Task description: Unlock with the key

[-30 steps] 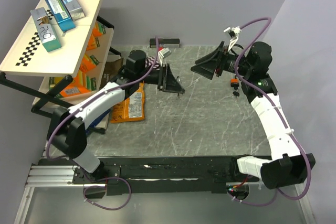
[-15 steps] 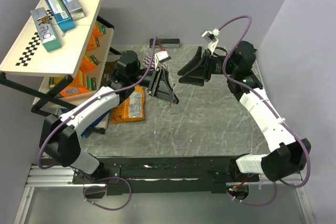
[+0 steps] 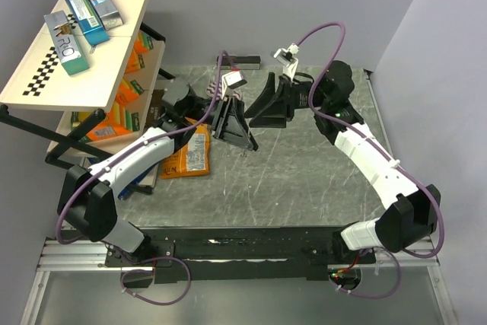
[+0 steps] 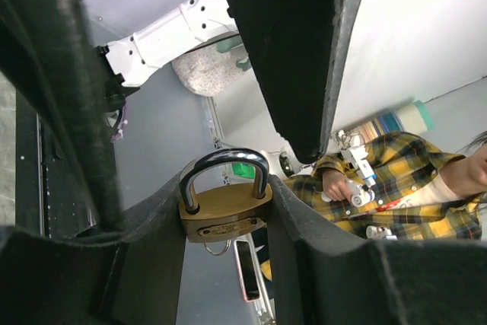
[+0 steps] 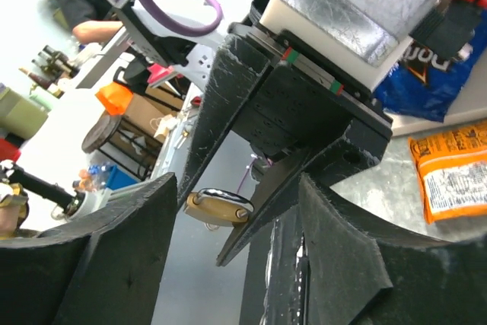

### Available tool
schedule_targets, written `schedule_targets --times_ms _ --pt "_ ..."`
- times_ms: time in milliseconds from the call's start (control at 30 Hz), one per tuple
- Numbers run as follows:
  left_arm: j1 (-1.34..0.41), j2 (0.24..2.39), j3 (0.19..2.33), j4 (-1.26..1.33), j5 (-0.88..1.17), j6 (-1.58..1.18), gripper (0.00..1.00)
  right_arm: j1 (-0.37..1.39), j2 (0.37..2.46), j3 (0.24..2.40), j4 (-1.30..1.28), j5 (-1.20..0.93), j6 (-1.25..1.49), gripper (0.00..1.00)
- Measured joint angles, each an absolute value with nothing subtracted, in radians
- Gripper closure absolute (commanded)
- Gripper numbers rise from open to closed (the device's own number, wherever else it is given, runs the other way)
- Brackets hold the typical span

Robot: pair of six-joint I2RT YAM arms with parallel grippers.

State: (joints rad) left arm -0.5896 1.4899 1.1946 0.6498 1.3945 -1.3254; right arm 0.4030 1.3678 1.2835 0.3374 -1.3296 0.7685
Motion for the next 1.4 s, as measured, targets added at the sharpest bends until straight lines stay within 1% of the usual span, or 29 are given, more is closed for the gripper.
schedule_targets --times_ms 67,100,200,300,533,600,767,867,967,1000,1067,1133,1200,1267,1400 --pt "-0.59 1.495 1.184 0.709 1.394 -1.367 0.99 0.407 1.375 1.283 0.384 -1.336 0.802 0.42" --pt "-0.59 1.498 1.18 0.736 1.394 -1.386 0.99 0.408 1.378 1.283 0.405 -1.34 0.82 0.47" --pt "-0.59 1.51 1.164 0.811 1.392 -1.442 0.99 0.41 1.383 1.28 0.466 -1.354 0.87 0.52" --pt "-0.59 1.522 1.163 0.85 1.391 -1.477 0.99 0.41 1.383 1.274 0.509 -1.372 0.906 0.54" --pt "-0.593 1.535 1.163 0.901 1.392 -1.515 0.99 0.411 1.383 1.266 0.538 -1.383 0.931 0.54" --pt "-0.593 1.539 1.163 0.904 1.394 -1.517 0.99 0.411 1.383 1.258 0.54 -1.383 0.932 0.58" --pt "-0.593 1.542 1.163 0.908 1.396 -1.522 0.99 0.411 1.385 1.251 0.525 -1.383 0.921 0.62" --pt "-0.593 1.542 1.163 0.905 1.396 -1.521 0.99 0.411 1.385 1.251 0.477 -1.386 0.887 0.75" --pt "-0.591 1.542 1.163 0.858 1.402 -1.493 0.99 0.411 1.384 1.259 0.418 -1.389 0.848 0.84" --pt "-0.585 1.542 1.163 0.825 1.401 -1.463 0.99 0.412 1.384 1.266 0.384 -1.389 0.821 0.92" --pt "-0.574 1.539 1.168 0.726 1.394 -1.388 0.99 0.413 1.384 1.282 0.305 -1.38 0.76 1.0" --pt "-0.563 1.531 1.193 0.566 1.384 -1.23 0.99 0.407 1.385 1.303 0.186 -1.36 0.69 1.0" --pt "-0.552 1.529 1.263 0.299 1.353 -1.045 0.99 0.398 1.385 1.338 0.047 -1.308 0.605 1.0" --pt "-0.543 1.534 1.333 0.08 1.282 -0.887 0.99 0.384 1.386 1.378 -0.066 -1.245 0.519 1.0" --pt "-0.539 1.542 1.385 -0.183 1.071 -0.701 0.99 0.377 1.399 1.423 -0.293 -1.049 0.362 1.0"
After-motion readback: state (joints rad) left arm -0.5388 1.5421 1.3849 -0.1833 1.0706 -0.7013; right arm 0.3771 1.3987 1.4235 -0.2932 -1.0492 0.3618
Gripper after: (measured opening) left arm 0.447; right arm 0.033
